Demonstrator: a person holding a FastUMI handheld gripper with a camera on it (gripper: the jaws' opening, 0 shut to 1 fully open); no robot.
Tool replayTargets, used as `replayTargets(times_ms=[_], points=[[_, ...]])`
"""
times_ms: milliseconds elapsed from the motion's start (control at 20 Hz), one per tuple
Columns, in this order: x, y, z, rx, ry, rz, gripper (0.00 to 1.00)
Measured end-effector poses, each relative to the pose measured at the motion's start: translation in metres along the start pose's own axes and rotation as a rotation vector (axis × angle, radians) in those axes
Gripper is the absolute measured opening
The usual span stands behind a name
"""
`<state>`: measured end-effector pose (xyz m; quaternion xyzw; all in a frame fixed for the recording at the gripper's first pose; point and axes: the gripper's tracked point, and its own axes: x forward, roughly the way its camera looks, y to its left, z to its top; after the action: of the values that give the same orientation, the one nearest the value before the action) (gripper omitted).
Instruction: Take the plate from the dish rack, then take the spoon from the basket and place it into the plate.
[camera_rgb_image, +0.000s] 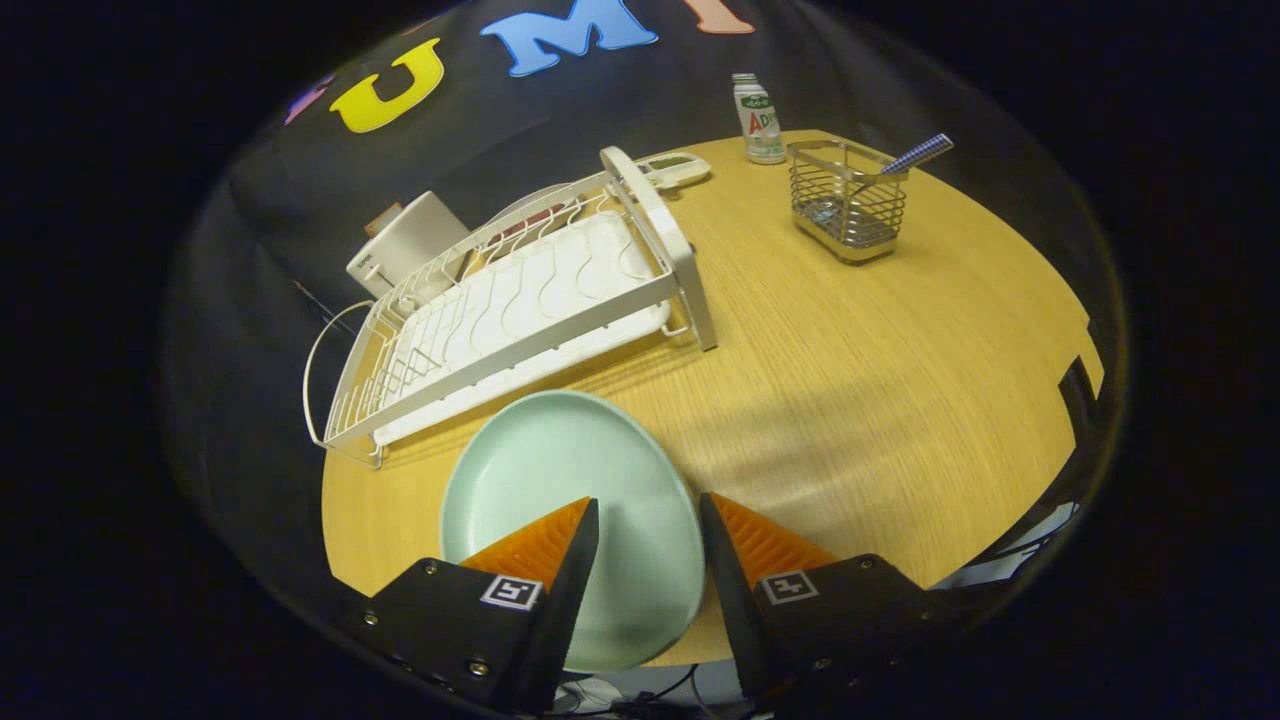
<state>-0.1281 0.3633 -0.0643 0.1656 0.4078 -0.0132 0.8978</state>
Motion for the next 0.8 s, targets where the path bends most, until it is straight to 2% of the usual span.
replayTargets(times_ms=[150, 600, 800], points=[[-0.010, -0.012, 0.019, -0.002, -0.068, -0.036, 0.65], [-0.052, -0.088, 0.125, 0.104, -0.344, -0.283, 0.64], [-0.058, -0.121, 0.165, 0.170, -0.410, -0.373, 0.64]])
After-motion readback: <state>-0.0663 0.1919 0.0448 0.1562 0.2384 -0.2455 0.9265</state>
